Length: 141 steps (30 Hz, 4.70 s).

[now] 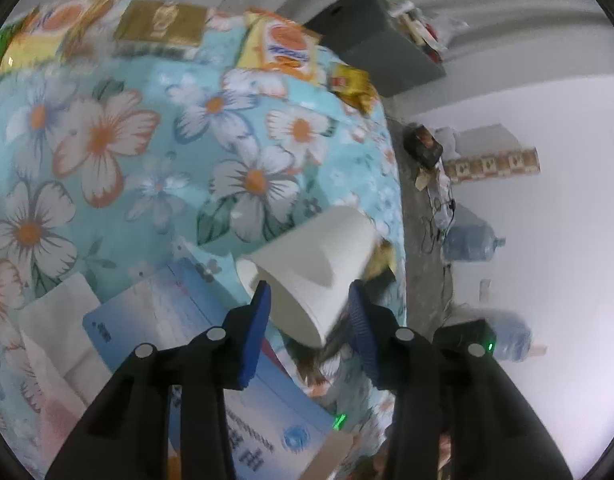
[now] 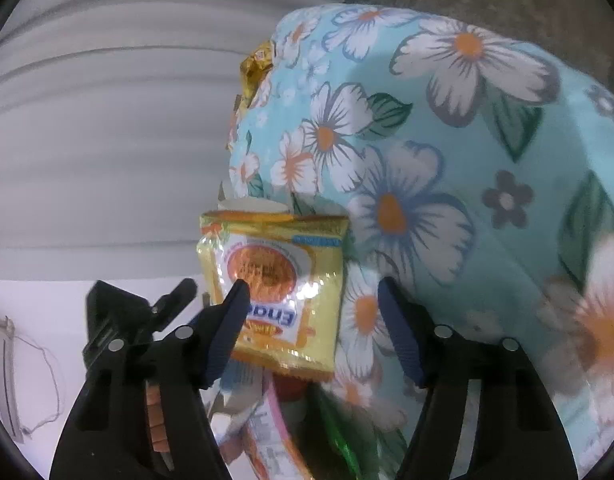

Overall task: Collect trash
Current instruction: 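Grasp the white paper cup with the left tool while the right tool grasps the yellow Enaak packet, then carry the cup and packet to the wastebasket and open both tools, then move both tools back over the bed toward the pink sponge and box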

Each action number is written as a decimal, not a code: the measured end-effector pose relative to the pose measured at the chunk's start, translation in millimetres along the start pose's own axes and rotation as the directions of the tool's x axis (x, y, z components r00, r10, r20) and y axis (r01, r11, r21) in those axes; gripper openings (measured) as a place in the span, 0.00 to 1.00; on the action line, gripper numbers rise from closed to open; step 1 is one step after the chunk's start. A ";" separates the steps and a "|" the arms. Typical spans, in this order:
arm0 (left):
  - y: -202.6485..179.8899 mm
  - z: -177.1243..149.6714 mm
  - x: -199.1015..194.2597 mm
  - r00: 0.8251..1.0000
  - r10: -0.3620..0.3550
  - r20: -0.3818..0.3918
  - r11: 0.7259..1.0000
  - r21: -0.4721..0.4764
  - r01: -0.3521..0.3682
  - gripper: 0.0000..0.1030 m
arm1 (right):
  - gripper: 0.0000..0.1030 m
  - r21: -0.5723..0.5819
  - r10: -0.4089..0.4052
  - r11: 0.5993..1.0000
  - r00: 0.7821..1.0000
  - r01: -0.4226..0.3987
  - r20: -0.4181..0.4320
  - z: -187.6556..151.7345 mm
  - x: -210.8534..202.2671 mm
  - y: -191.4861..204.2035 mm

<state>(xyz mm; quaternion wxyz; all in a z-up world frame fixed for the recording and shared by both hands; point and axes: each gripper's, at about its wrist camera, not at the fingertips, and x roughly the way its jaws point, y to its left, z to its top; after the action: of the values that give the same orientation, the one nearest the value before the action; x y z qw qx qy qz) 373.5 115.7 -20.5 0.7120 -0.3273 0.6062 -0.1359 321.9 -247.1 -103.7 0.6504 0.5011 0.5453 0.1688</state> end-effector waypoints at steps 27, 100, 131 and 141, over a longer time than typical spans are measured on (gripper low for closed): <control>12.2 13.5 -5.9 0.983 -0.139 0.116 0.981 -0.122 0.153 0.06 | 0.04 0.155 0.190 0.969 0.981 -0.193 0.036 8.5 0.6 -35.4; -345.7 -258.8 325.4 0.969 0.137 -0.204 0.701 0.711 0.051 0.02 | 0.02 0.451 -0.128 0.844 0.709 -0.289 0.694 -23.3 -328.9 -357.1; -322.3 -288.1 233.5 0.989 0.101 -0.105 0.605 0.796 0.023 0.64 | 0.76 0.411 -0.418 0.896 0.625 0.166 0.659 -59.8 -328.6 -279.0; -243.1 -294.7 48.9 0.975 -0.129 0.181 0.581 0.811 -0.073 0.89 | 0.92 0.150 -0.434 0.832 0.458 0.534 0.775 -117.5 -310.1 -128.6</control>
<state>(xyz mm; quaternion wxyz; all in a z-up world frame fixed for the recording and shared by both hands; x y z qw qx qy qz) 153.5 -184.0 80.0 0.8427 0.0122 0.3887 -0.3723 68.6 -486.4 -32.2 0.8686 0.3081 0.3139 -0.2281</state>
